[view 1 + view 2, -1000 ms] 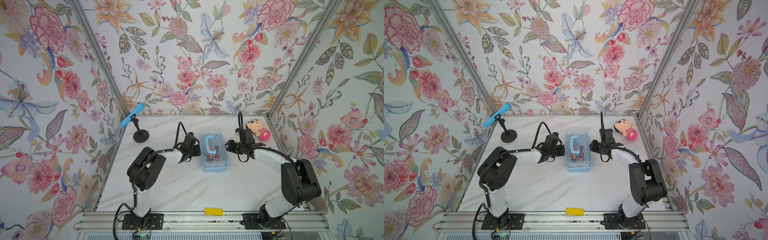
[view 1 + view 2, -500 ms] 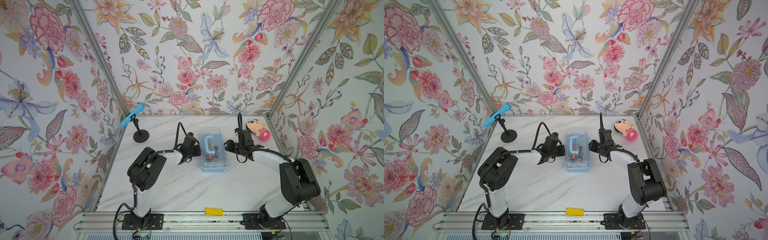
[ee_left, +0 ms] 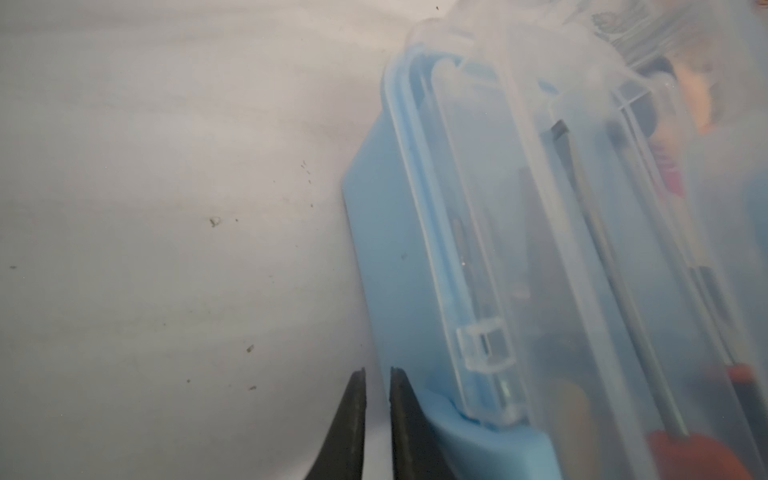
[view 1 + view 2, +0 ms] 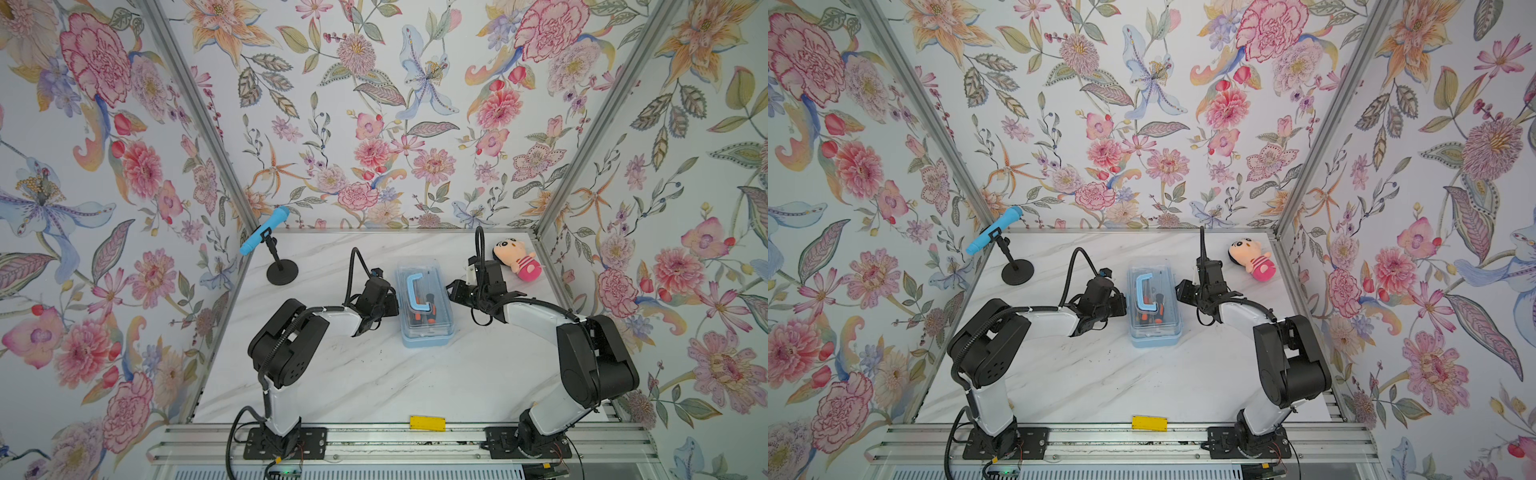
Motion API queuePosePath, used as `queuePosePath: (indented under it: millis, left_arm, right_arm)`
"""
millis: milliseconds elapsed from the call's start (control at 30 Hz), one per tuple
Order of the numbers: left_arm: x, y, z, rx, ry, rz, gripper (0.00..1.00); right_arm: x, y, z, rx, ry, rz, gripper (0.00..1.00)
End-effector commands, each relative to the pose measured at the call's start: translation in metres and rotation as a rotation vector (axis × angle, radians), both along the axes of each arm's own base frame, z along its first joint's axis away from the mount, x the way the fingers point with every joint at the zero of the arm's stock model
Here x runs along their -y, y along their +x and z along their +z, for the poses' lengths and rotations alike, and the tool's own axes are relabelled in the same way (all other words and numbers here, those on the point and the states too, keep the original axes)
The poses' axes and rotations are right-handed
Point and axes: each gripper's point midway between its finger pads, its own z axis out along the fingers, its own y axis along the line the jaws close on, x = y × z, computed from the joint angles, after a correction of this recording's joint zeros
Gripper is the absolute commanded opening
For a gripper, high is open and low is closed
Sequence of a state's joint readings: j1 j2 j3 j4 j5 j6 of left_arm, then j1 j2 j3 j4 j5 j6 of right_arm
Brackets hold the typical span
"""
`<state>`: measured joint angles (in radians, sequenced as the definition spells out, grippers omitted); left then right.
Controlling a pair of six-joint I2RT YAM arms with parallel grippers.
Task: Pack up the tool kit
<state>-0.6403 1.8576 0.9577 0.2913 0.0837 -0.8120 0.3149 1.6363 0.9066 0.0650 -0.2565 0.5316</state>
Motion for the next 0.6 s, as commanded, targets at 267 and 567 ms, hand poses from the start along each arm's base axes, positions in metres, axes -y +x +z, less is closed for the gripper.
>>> queuePosePath:
  millis: [267,567]
  left_arm:
    - [-0.035,-0.011,0.073,0.183,-0.016,0.085,0.53]
    - [-0.094,-0.020,0.118,0.290,0.185,0.243,0.99]
  right_arm:
    - [-0.041,-0.036,-0.031,-0.133,-0.011,0.149,0.36]
    - [0.021,-0.036,0.016,-0.011,-0.174,-0.006,0.37]
